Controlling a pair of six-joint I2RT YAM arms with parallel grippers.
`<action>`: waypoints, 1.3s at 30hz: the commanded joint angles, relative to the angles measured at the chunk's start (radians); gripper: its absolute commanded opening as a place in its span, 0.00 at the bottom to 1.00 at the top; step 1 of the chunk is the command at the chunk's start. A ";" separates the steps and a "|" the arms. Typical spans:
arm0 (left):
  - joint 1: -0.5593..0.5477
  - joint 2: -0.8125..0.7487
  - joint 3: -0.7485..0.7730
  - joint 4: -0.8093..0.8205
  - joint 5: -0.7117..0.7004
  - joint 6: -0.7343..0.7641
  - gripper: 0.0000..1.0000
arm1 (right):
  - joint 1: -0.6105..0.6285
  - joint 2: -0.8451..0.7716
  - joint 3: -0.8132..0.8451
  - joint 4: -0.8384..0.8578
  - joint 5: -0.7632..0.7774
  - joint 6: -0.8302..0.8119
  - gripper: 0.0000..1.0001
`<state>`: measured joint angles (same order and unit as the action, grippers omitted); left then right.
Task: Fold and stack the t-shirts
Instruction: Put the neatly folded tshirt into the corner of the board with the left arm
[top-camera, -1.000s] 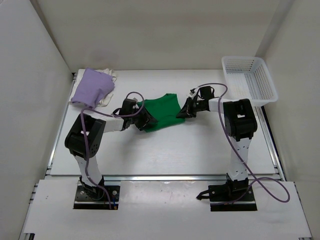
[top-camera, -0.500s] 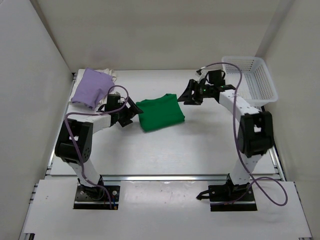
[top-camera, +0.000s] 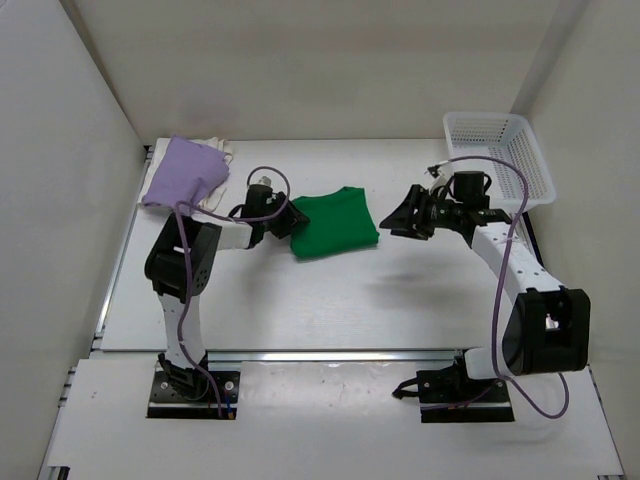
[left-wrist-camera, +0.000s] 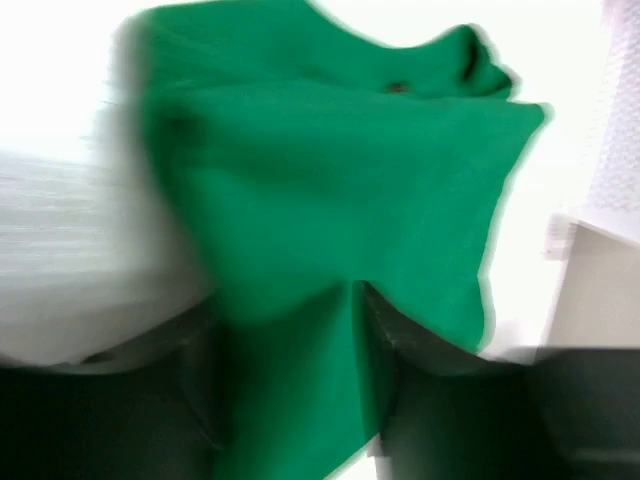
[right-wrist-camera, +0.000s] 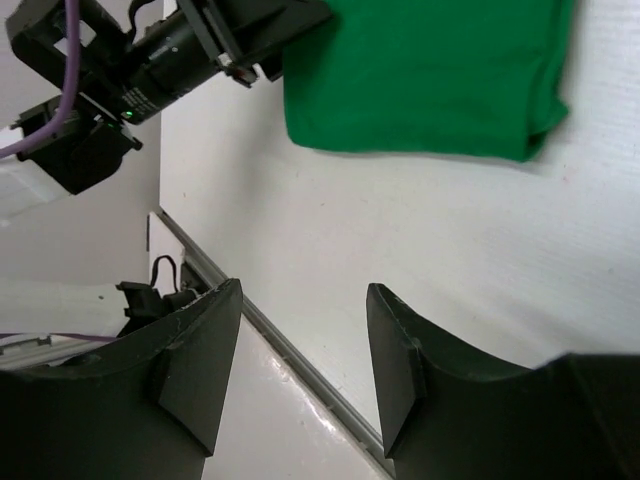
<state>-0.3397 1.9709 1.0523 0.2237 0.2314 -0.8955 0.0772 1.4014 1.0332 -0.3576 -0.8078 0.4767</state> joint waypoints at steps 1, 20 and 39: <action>-0.062 0.074 -0.003 0.035 -0.010 -0.063 0.52 | -0.020 -0.057 -0.042 0.060 -0.040 0.048 0.50; 0.339 0.094 0.876 -0.451 0.066 0.072 0.00 | -0.076 -0.079 -0.150 0.120 -0.116 0.072 0.50; 0.765 -0.282 0.246 -0.397 -0.152 -0.029 0.99 | -0.036 -0.096 -0.186 0.056 -0.162 0.025 0.51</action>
<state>0.4427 1.8111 1.3304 -0.1776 0.1123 -0.9092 0.0376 1.3437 0.8555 -0.2790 -0.9516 0.5373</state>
